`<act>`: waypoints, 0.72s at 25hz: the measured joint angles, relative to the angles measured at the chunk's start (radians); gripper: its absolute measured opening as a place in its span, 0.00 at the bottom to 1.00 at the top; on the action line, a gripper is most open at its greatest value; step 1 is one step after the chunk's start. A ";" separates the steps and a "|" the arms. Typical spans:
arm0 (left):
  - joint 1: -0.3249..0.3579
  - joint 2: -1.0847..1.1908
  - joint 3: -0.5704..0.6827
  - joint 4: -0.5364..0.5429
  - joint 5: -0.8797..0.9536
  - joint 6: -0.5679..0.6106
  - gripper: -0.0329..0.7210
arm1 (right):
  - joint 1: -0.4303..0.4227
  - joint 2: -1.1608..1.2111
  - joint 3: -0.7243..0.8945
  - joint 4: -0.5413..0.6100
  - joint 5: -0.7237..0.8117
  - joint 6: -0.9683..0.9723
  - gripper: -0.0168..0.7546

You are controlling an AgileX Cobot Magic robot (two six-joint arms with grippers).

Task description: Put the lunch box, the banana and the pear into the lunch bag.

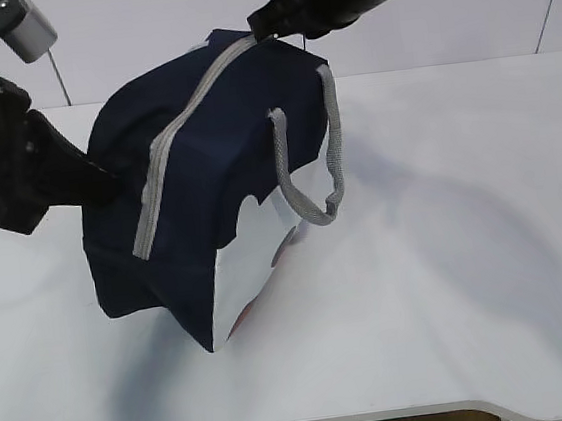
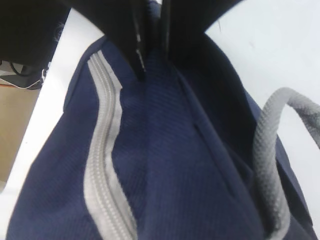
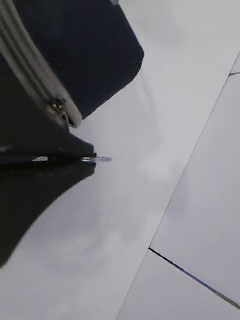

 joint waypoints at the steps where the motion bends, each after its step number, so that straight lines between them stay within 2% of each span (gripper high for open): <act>1: 0.000 -0.002 0.000 0.010 0.002 -0.008 0.04 | -0.001 0.016 -0.009 0.000 0.000 0.000 0.04; 6: 0.000 -0.002 0.000 0.071 0.004 -0.062 0.04 | -0.001 0.079 -0.050 -0.007 -0.006 0.000 0.04; 10: 0.000 -0.002 0.000 0.078 0.008 -0.071 0.04 | -0.002 0.089 -0.052 0.030 -0.006 0.000 0.04; 13: 0.000 -0.002 0.000 0.078 0.013 -0.092 0.04 | -0.004 0.089 -0.057 0.090 0.001 0.000 0.04; 18: 0.000 -0.002 0.000 0.074 0.013 -0.198 0.07 | -0.006 0.089 -0.058 0.252 0.045 0.000 0.04</act>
